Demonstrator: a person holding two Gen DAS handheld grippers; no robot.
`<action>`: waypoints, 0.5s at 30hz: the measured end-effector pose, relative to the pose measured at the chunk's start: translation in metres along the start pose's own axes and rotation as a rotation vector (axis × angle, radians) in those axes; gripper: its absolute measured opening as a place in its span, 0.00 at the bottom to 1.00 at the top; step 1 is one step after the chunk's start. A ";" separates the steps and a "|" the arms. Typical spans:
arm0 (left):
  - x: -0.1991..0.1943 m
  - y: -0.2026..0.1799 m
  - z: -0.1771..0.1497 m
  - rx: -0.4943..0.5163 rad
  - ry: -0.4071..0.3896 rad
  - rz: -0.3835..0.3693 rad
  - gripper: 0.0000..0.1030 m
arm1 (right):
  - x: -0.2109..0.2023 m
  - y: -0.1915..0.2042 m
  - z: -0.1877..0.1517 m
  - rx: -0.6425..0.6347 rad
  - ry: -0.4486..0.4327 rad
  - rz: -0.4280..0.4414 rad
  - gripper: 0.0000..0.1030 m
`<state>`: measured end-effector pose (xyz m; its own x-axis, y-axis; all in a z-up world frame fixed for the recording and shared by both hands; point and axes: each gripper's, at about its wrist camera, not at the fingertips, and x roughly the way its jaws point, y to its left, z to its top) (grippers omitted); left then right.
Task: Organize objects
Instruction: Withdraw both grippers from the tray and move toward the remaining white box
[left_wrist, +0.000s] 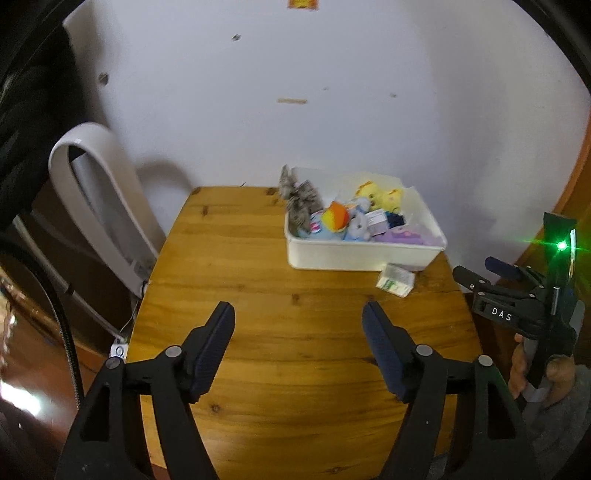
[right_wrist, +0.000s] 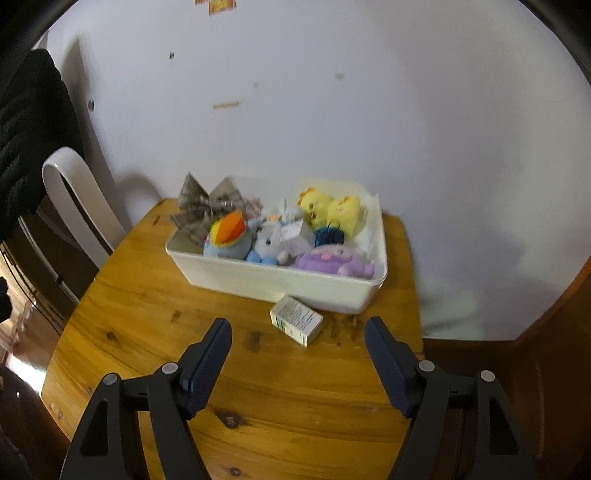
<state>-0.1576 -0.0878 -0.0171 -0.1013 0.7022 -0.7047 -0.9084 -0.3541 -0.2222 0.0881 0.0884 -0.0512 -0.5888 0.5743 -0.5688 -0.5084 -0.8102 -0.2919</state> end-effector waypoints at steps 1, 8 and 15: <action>0.003 0.001 -0.004 -0.006 0.001 0.011 0.73 | 0.007 -0.001 -0.003 0.001 0.006 0.006 0.73; 0.033 0.001 -0.027 -0.053 0.072 0.013 0.73 | 0.054 -0.008 -0.020 -0.035 0.033 0.032 0.73; 0.058 -0.002 -0.033 -0.077 0.113 0.020 0.73 | 0.096 -0.013 -0.022 -0.083 0.057 0.044 0.73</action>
<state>-0.1481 -0.0661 -0.0796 -0.0685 0.6222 -0.7799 -0.8725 -0.4164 -0.2555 0.0525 0.1516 -0.1186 -0.5715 0.5320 -0.6248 -0.4273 -0.8430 -0.3269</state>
